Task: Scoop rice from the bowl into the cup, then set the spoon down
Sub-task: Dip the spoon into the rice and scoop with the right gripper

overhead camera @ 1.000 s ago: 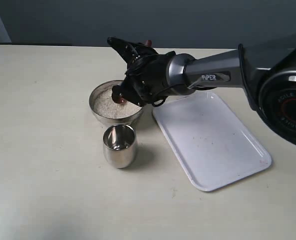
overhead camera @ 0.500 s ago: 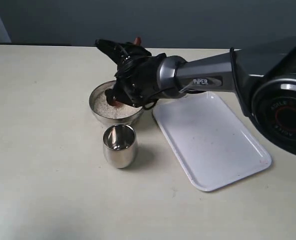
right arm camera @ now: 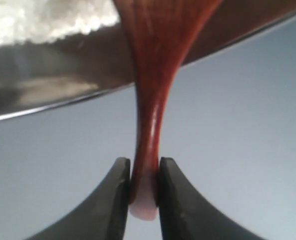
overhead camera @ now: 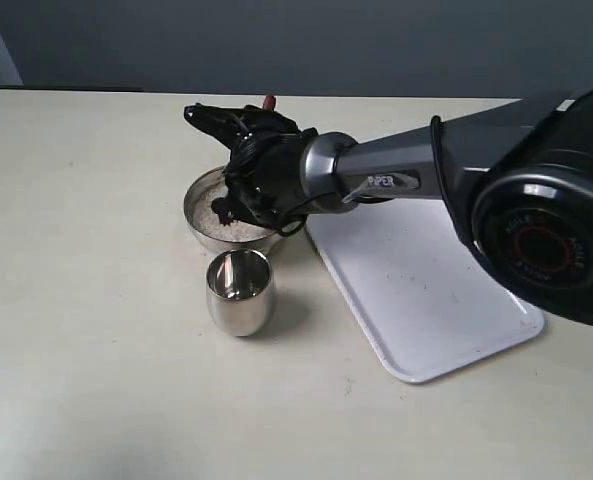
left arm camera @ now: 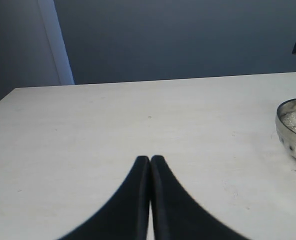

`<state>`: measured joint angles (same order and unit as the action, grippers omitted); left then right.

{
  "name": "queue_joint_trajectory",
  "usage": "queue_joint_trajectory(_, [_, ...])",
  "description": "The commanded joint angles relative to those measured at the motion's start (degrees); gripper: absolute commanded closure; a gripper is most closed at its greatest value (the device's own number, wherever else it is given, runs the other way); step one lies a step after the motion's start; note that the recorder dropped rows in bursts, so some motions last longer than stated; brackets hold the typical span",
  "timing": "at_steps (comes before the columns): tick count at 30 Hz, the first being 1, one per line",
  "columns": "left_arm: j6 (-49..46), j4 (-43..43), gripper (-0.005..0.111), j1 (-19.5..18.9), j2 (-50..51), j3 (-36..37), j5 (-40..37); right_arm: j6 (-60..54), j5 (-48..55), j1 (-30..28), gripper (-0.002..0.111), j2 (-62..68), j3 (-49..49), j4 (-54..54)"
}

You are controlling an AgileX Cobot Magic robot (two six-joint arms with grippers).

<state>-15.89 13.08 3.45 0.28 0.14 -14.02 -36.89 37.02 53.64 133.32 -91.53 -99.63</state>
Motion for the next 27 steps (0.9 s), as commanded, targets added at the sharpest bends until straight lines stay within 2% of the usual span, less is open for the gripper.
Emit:
queue_joint_trajectory(1, [0.3,-0.1,0.106,0.2,-0.3,-0.1,0.6,-1.0,-1.9,0.1,0.109,-0.1,-0.2,-0.3])
queue_joint_trajectory(6, [0.3,-0.1,0.106,0.2,-0.3,-0.1,0.6,-1.2,-3.4,-0.2,0.109,-1.8,-2.9,2.6])
queue_joint_trajectory(8, [0.3,-0.1,0.106,0.2,-0.3,-0.1,0.6,-5.2,-3.4,-0.9,0.109,-2.9,-3.9,7.7])
queue_joint_trajectory(12, [0.3,-0.1,0.106,0.2,-0.3,-0.1,0.6,-16.3,-2.8,-3.4,0.109,-4.9,-4.1,27.0])
queue_joint_trajectory(14, [0.3,-0.1,0.106,0.2,-0.3,-0.1,0.6,-20.0,-1.6,-3.9,0.109,-5.1,-4.1,32.1])
queue_joint_trajectory(27, [0.3,-0.1,0.106,0.2,-0.3,-0.1,0.6,-22.1,7.8,-3.9,0.109,-5.6,-4.1,36.2])
